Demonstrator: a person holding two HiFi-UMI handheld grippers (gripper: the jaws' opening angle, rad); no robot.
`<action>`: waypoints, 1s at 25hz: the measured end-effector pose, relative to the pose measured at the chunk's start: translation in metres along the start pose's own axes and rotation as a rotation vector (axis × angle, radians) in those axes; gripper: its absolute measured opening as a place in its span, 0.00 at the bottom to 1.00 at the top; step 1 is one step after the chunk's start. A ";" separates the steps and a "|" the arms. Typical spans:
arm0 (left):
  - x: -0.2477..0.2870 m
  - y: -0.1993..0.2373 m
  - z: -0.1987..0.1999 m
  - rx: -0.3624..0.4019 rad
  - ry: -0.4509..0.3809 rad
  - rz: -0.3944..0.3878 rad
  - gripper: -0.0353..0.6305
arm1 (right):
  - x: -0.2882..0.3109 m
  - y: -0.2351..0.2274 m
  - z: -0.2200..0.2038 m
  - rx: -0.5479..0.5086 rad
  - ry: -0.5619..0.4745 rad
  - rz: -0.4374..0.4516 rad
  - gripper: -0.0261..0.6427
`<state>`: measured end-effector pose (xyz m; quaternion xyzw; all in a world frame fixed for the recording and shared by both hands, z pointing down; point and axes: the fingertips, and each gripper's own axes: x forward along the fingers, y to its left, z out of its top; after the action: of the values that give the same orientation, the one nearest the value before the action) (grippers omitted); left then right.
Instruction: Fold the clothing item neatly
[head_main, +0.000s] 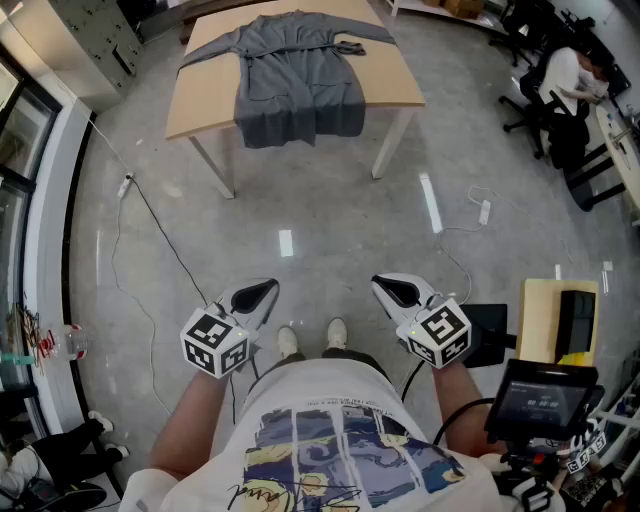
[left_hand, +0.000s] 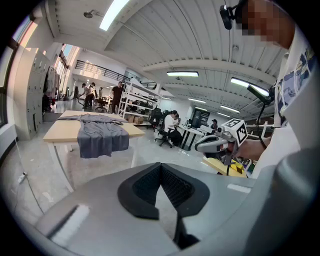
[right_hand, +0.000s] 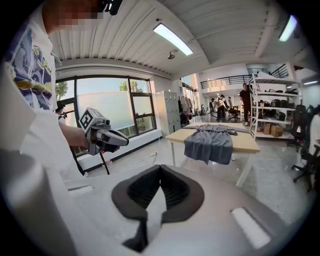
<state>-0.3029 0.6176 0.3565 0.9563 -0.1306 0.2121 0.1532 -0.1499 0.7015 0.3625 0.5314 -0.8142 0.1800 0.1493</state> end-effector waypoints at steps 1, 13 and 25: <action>-0.002 0.002 -0.001 0.008 0.001 0.010 0.06 | -0.003 -0.003 -0.002 0.000 0.002 -0.021 0.04; 0.031 0.004 0.028 0.040 -0.039 0.100 0.06 | -0.013 -0.059 -0.015 -0.034 0.019 -0.030 0.08; 0.060 0.052 0.041 -0.020 -0.068 0.023 0.06 | 0.037 -0.090 0.007 -0.029 0.056 -0.067 0.08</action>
<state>-0.2520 0.5446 0.3599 0.9598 -0.1490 0.1799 0.1556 -0.0825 0.6352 0.3848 0.5509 -0.7940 0.1779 0.1858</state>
